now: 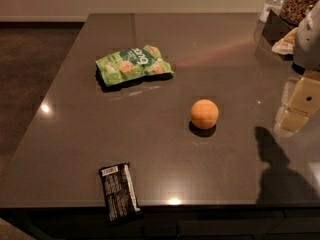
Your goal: Move rxbar chocolate near green rice chip bag
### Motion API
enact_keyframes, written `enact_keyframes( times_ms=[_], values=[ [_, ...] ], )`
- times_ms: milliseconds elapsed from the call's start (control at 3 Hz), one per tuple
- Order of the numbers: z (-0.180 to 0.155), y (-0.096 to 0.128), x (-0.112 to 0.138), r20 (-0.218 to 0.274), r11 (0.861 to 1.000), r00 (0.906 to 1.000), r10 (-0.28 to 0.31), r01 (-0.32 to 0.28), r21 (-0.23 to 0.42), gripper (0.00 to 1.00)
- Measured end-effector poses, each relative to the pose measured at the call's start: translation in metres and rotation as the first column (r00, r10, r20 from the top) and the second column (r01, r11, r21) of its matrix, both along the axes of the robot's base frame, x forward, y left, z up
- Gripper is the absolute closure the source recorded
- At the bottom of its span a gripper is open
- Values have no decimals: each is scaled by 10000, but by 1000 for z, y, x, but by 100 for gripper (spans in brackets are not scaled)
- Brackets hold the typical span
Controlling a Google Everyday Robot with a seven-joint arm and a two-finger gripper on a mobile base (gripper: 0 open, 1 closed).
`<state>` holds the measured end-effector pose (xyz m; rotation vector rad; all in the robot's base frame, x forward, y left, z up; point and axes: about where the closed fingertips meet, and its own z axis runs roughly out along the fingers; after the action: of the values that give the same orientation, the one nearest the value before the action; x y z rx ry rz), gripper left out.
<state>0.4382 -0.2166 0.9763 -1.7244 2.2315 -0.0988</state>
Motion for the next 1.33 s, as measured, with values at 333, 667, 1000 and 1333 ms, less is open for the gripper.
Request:
enact_keyframes(
  times_ms=[333,667,1000,1333],
  values=[
    [0,0,0,0,10000,10000,0,0,0,0],
    [1,19,2,100,9964,9964,847,-846,-70,0],
    [-8,58,-1,144,9667,9667,2557,-2554,-163,0],
    [-24,94,-9,-47,9034,9036,4283,-4283,-195,0]
  ],
)
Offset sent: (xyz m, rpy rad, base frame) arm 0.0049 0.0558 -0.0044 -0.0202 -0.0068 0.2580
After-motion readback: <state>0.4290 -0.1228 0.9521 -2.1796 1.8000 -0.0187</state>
